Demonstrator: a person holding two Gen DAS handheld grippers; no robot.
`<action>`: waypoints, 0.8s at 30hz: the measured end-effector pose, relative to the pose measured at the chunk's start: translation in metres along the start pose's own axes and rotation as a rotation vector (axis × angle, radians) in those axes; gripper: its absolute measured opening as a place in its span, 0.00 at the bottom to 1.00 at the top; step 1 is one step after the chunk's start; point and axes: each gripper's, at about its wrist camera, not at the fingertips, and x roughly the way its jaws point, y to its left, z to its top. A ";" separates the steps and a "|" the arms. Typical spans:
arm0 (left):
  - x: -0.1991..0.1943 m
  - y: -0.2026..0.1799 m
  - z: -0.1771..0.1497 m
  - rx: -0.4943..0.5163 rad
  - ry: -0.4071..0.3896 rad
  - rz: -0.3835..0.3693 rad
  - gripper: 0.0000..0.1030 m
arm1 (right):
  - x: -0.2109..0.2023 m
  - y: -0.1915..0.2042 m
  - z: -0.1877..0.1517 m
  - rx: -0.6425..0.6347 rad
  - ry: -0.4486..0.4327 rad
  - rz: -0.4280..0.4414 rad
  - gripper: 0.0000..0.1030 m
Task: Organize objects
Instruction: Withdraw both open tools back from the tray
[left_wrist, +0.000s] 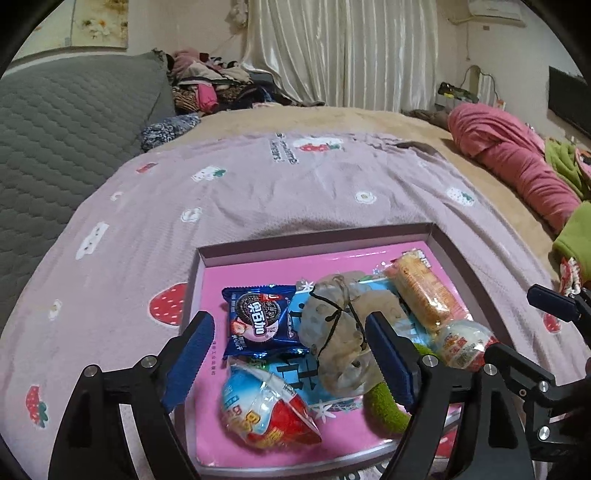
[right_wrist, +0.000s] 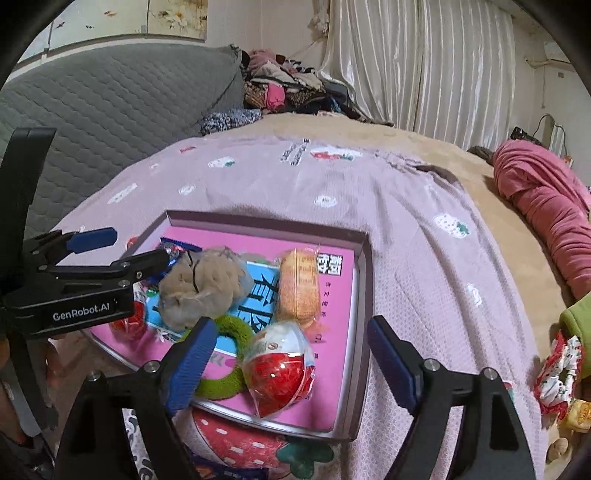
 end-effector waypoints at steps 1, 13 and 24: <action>-0.003 0.000 -0.001 -0.003 -0.004 0.003 0.83 | -0.003 0.001 0.001 -0.001 -0.007 0.001 0.85; -0.069 0.019 -0.018 -0.071 -0.018 0.018 0.86 | -0.056 0.006 0.000 0.058 -0.030 0.007 0.89; -0.147 0.024 -0.024 -0.049 -0.042 0.041 0.97 | -0.126 0.025 0.013 0.046 -0.080 0.002 0.90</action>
